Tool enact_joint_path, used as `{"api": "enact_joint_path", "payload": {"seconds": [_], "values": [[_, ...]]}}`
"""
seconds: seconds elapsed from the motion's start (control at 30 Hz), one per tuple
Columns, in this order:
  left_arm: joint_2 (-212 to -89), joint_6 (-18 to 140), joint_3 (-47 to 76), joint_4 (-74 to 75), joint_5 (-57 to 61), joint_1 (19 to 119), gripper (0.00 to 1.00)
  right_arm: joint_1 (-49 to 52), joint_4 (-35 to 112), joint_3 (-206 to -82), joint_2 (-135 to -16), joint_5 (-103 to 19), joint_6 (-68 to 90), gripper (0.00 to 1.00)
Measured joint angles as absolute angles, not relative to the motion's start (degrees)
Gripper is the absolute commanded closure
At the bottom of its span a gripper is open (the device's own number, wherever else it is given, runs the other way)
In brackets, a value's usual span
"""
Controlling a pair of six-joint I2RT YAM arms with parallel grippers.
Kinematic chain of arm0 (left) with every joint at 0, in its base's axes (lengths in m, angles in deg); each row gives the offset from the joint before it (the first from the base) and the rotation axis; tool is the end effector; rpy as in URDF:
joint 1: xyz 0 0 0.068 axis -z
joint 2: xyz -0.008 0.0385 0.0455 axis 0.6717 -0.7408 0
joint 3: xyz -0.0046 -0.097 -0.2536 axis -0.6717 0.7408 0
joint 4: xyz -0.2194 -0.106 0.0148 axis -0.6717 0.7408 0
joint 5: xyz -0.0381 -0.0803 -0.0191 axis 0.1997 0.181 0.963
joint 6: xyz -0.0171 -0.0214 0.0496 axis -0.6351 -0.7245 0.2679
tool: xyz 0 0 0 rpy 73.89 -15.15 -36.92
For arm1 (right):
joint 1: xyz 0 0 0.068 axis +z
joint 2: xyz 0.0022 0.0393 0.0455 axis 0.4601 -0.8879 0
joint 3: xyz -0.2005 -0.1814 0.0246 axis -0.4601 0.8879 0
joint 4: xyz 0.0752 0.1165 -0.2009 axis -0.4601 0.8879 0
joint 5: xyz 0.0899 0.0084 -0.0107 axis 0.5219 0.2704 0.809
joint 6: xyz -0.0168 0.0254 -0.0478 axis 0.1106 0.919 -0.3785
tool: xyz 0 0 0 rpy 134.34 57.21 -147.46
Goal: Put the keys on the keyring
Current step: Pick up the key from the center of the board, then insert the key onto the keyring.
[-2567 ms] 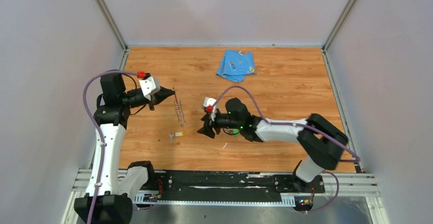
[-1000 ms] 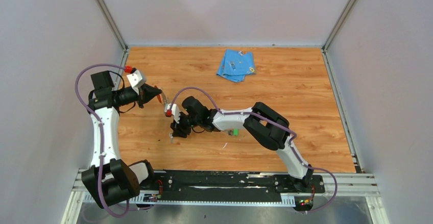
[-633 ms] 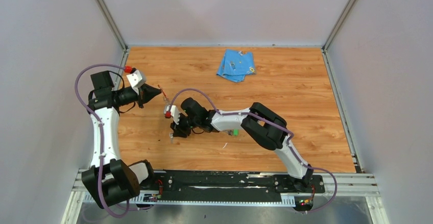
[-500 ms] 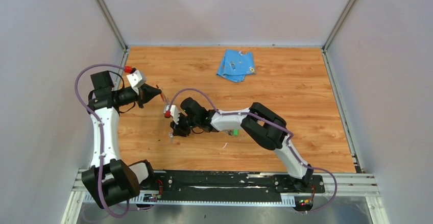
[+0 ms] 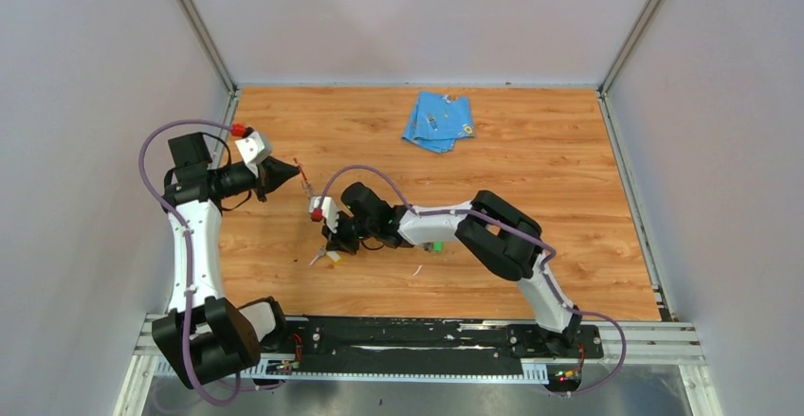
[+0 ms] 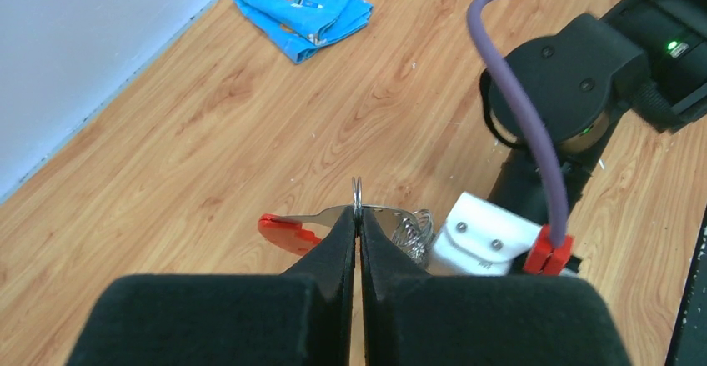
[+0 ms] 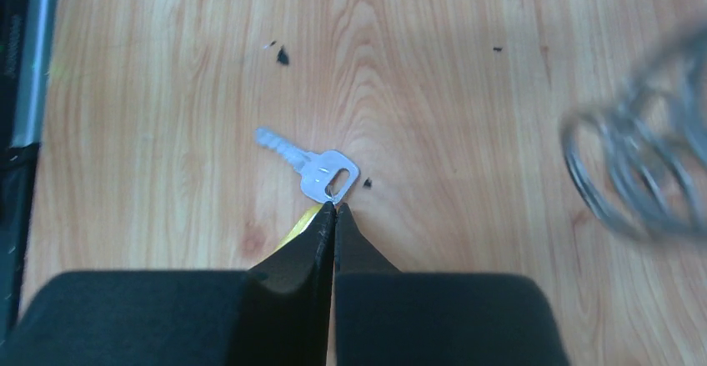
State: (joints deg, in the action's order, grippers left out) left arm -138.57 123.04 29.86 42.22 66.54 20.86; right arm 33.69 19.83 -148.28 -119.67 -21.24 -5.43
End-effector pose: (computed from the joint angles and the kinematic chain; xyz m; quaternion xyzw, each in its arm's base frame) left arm 0.1951 0.0356 0.3195 0.4022 0.6669 -0.2704 0.5660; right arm 0.2103 0.4200 0.1600 -0.5844 0.5992 0.4091 0.3633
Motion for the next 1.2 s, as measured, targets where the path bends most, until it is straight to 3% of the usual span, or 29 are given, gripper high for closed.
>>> {"api": "enact_joint_path", "payload": {"seconds": [0.3,0.63,0.77,0.97,1.2], "values": [[-134.3,121.5,30.0,43.0,66.1,24.2,1.00,33.7,18.4,-132.7,-98.1,-22.2,-7.3,1.00],[-124.8,117.8,31.4,44.8,63.5,49.5,1.00,33.7,32.1,-119.2,-56.4,-29.2,-14.4,1.00],[-122.7,116.1,31.5,45.1,62.9,60.3,1.00,33.7,40.4,-118.3,-45.4,-30.4,-16.2,1.00],[-122.7,115.0,31.3,45.6,62.1,72.3,1.00,33.7,51.8,-121.6,-40.3,-28.0,-21.0,1.00],[-126.0,114.5,28.0,45.9,64.5,73.6,1.00,35.6,60.5,-128.8,-44.1,-24.6,-28.8,0.99]]}}
